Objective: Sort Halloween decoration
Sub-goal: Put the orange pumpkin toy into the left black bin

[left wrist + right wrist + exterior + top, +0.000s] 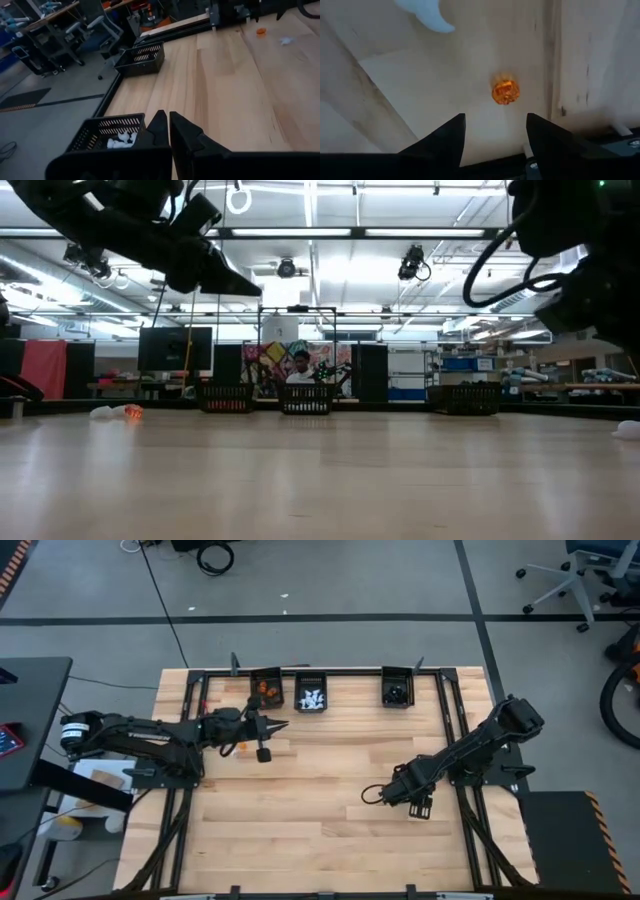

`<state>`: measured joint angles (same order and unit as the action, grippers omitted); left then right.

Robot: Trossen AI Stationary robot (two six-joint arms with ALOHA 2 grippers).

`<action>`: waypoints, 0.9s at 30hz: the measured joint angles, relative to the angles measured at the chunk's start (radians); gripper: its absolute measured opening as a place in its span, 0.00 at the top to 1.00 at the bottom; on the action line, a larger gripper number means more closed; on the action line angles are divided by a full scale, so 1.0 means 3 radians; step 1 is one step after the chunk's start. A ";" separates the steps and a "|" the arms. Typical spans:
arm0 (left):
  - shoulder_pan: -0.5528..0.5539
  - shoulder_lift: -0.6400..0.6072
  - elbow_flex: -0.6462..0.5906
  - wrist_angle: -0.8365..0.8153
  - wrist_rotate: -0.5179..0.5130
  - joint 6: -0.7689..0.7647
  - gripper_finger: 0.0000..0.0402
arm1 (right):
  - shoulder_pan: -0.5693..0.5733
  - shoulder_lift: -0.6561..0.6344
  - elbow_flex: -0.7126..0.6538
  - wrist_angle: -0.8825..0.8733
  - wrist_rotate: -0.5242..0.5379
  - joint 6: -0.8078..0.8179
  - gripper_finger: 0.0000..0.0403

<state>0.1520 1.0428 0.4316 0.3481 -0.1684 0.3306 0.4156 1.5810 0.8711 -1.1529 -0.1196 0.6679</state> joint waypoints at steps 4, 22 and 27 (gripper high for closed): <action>0.0000 0.0001 0.0000 -0.0001 0.0000 -0.0033 1.00 | -0.0002 -0.0007 -0.0096 0.0086 0.0000 -0.0133 0.47; 0.0006 0.0003 0.0000 -0.0027 -0.0011 -0.0163 0.78 | 0.0004 -0.0084 -0.0506 0.0605 0.0126 -0.0471 0.51; 0.0006 0.0003 0.0000 -0.0029 -0.0011 -0.0159 0.76 | 0.0004 -0.0084 -0.0506 0.0749 0.0126 -0.0505 0.54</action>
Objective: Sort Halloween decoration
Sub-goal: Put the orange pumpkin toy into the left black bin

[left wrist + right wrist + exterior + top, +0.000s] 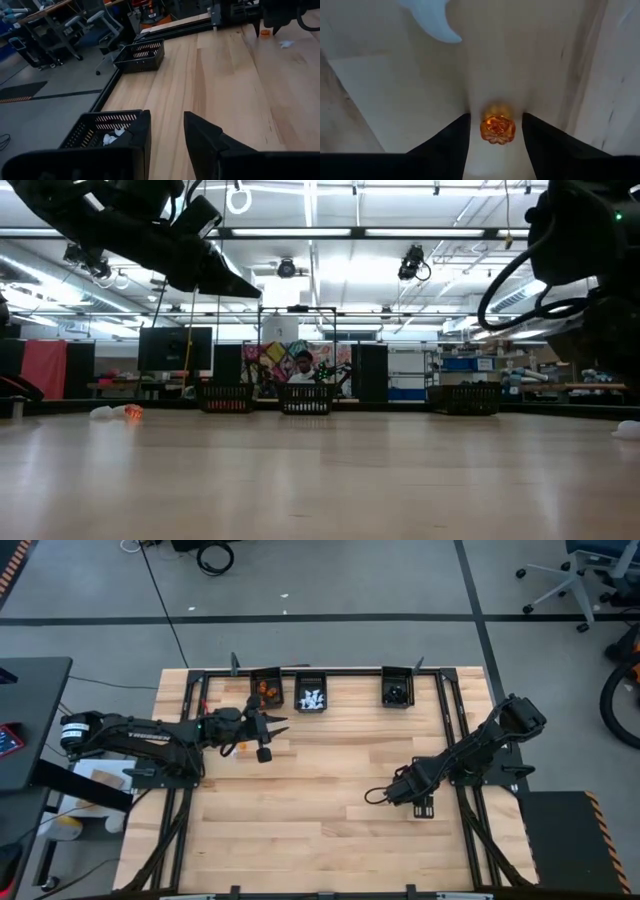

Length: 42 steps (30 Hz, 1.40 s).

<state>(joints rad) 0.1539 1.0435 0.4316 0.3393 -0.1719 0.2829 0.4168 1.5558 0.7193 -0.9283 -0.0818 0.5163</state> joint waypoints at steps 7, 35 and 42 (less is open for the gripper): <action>0.0000 0.0001 0.0000 -0.0015 0.0000 0.0002 0.76 | 0.0027 -0.0016 -0.0107 0.0100 -0.0076 0.0049 0.64; 0.0000 0.0003 0.0000 -0.0101 -0.0001 0.0063 0.76 | -0.0106 0.0008 0.0278 -0.0072 0.0252 -0.0253 0.74; 0.0000 0.0003 0.0000 -0.0233 -0.0002 0.0051 0.76 | -0.0356 0.0005 0.0421 -0.0008 0.0413 -0.0510 0.74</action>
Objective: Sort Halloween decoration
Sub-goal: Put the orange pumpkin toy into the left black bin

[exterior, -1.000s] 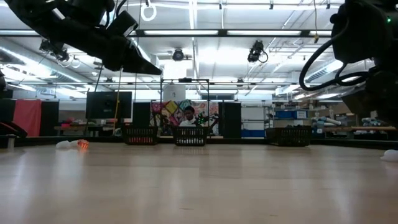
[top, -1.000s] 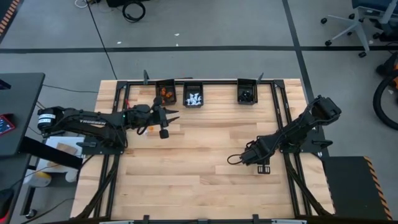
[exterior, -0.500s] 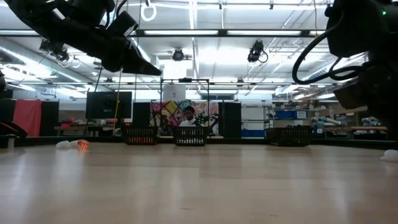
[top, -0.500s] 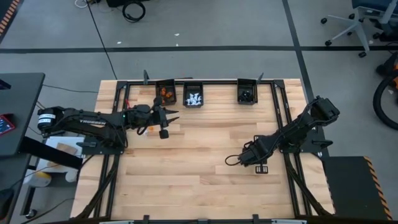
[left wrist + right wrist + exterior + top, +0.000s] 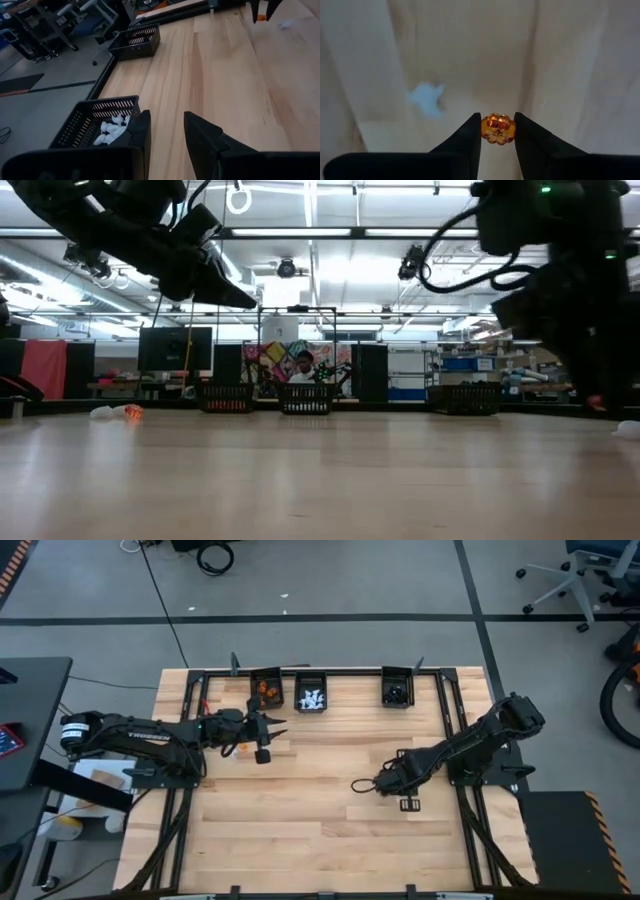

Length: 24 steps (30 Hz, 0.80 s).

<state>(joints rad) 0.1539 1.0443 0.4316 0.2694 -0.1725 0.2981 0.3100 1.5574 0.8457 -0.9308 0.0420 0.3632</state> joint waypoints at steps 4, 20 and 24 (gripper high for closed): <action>0.0003 0.0000 0.0000 -0.0051 0.0001 0.0003 0.76 | -0.0217 0.0000 0.0030 0.0346 0.0069 -0.0136 0.74; 0.0004 0.0000 0.0000 -0.0602 -0.0222 -0.0187 0.76 | -0.1072 0.0034 0.0035 0.2123 0.0069 -0.1060 0.74; 0.0004 0.0000 0.0001 -0.0748 -0.0234 -0.0285 0.76 | -0.1167 0.0207 0.0117 0.2404 0.0068 -0.1244 0.74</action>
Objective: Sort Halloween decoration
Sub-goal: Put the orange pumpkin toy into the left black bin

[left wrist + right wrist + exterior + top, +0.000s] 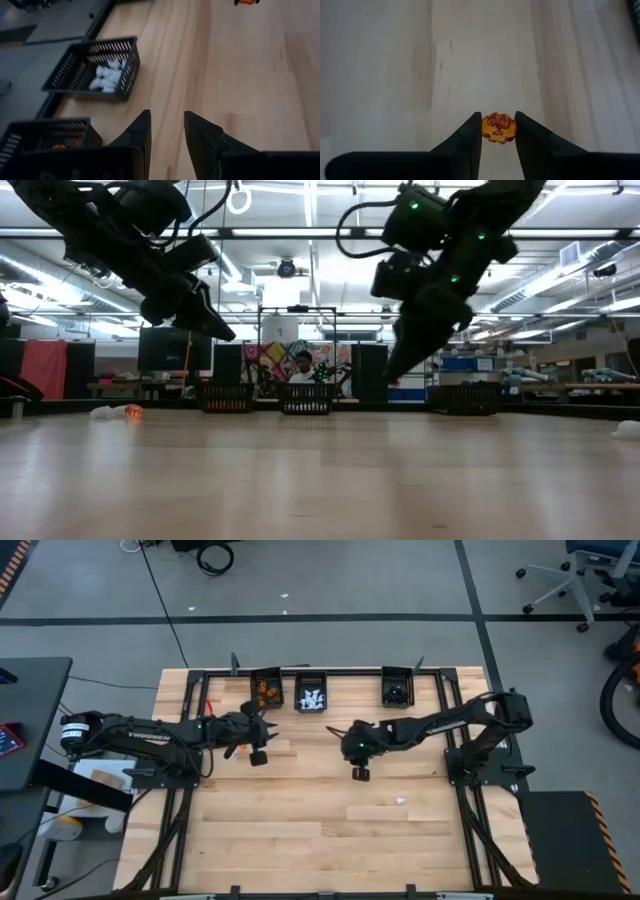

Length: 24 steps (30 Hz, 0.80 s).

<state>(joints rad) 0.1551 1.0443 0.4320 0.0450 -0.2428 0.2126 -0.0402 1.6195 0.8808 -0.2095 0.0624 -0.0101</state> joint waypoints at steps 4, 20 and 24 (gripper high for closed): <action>0.0000 -0.0018 0.0000 -0.0125 0.0000 -0.0147 0.76 | -0.0057 0.0353 0.0366 0.0034 0.0001 -0.0206 0.74; -0.0080 -0.0721 0.0000 -0.0687 -0.0041 -0.0360 0.76 | -0.0307 0.1626 0.2187 0.0220 -0.0009 -0.0762 0.74; -0.0080 -0.0986 0.0000 -0.0885 -0.0143 -0.0361 0.76 | -0.0398 0.1885 0.2545 0.0408 0.0079 -0.0763 0.74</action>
<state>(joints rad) 0.1310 0.7485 0.4320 -0.2205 -0.2858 0.1043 -0.1595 2.1850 1.6443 -0.0870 0.0861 -0.2390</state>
